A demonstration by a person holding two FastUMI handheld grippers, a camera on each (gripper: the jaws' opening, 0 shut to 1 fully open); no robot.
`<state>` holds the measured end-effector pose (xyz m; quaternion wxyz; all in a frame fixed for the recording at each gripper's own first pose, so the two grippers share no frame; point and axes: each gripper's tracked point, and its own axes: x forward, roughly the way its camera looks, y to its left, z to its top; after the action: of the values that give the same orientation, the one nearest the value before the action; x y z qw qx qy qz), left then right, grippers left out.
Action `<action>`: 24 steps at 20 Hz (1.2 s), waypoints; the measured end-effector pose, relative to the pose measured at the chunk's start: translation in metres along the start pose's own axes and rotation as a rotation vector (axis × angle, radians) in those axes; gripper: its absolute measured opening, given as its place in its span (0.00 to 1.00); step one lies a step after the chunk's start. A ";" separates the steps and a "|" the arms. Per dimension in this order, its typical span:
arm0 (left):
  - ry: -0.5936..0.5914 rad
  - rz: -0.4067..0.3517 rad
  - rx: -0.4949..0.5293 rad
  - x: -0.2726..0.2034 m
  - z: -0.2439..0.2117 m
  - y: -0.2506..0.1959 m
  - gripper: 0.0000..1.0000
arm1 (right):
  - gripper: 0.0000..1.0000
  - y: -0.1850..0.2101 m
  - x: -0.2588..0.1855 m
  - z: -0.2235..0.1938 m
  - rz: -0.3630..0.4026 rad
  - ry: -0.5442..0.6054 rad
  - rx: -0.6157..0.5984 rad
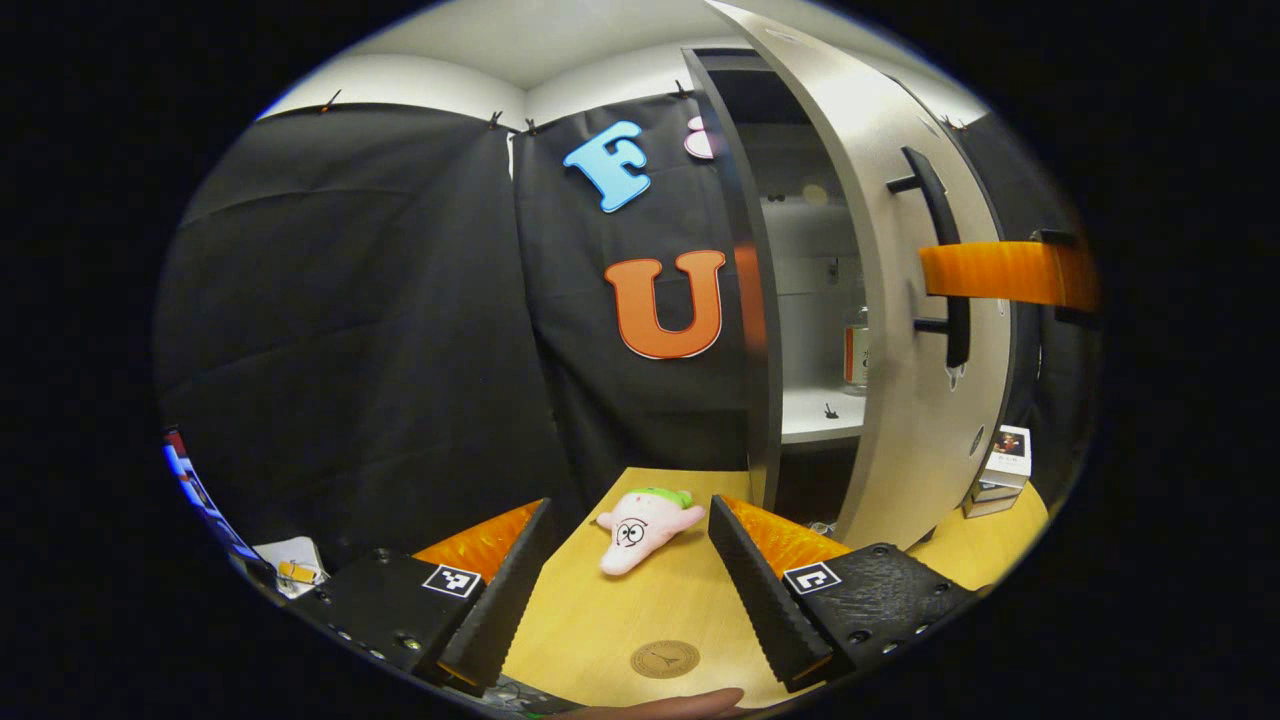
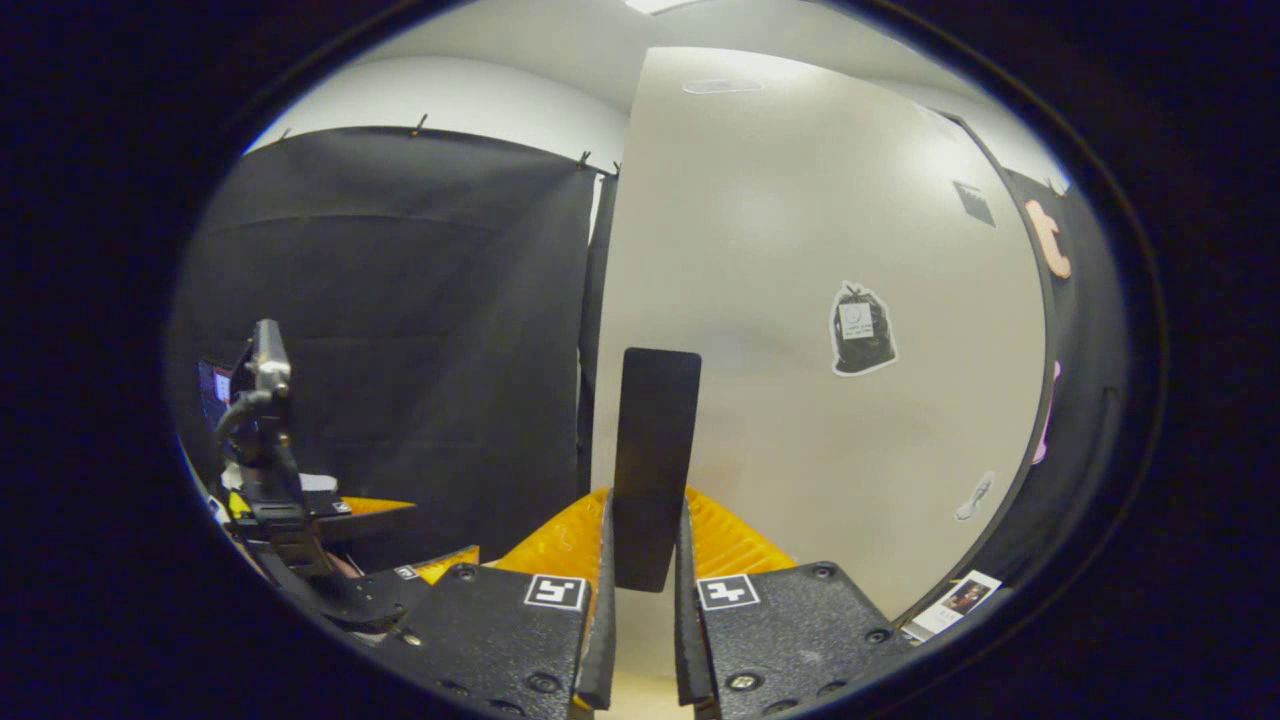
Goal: Open the cabinet door with the right hand, grasp the bottle in the cabinet with the left hand and place it on the coaster, then close the cabinet door with the right hand.
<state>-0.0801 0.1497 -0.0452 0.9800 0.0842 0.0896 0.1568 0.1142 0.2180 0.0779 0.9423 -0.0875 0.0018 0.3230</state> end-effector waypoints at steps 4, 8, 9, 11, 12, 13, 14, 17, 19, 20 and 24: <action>-0.078 -0.024 0.033 0.023 0.034 -0.008 0.94 | 0.24 -0.001 -0.002 0.002 0.035 0.002 0.016; -0.102 -0.039 0.050 0.029 0.048 -0.014 0.94 | 0.19 -0.003 -0.002 0.002 0.058 0.007 0.008; -0.106 -0.043 0.054 0.030 0.051 -0.016 0.94 | 0.18 -0.004 -0.001 0.003 0.063 0.011 0.005; -0.107 -0.055 0.056 0.033 0.051 -0.023 0.94 | 0.15 -0.004 -0.002 0.004 0.081 0.019 0.001; -0.107 -0.060 0.056 0.034 0.051 -0.027 0.94 | 0.14 -0.004 -0.004 0.004 0.094 0.025 0.002; -0.111 -0.064 0.055 0.033 0.053 -0.029 0.94 | 0.14 -0.005 -0.004 0.005 0.103 0.029 0.002; -0.115 -0.072 0.055 0.034 0.054 -0.032 0.94 | 0.15 -0.005 -0.004 0.005 0.110 0.035 0.002; -0.115 -0.099 0.057 0.036 0.055 -0.044 0.94 | 0.14 -0.007 -0.005 0.007 0.124 0.065 0.014; -0.112 -0.129 0.052 0.039 0.056 -0.057 0.94 | 0.14 -0.010 -0.005 0.009 0.108 0.078 0.026; -0.114 -0.145 0.048 0.041 0.057 -0.064 0.94 | 0.14 -0.010 -0.005 0.009 0.095 0.085 0.028; -0.128 -0.231 0.038 0.049 0.067 -0.107 0.94 | 0.14 -0.012 -0.008 0.007 0.020 0.110 0.065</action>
<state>0.0108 0.0563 -0.0082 0.9935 0.1015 0.0390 0.0353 0.1144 0.2051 0.0874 0.9400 -0.0746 0.0648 0.3267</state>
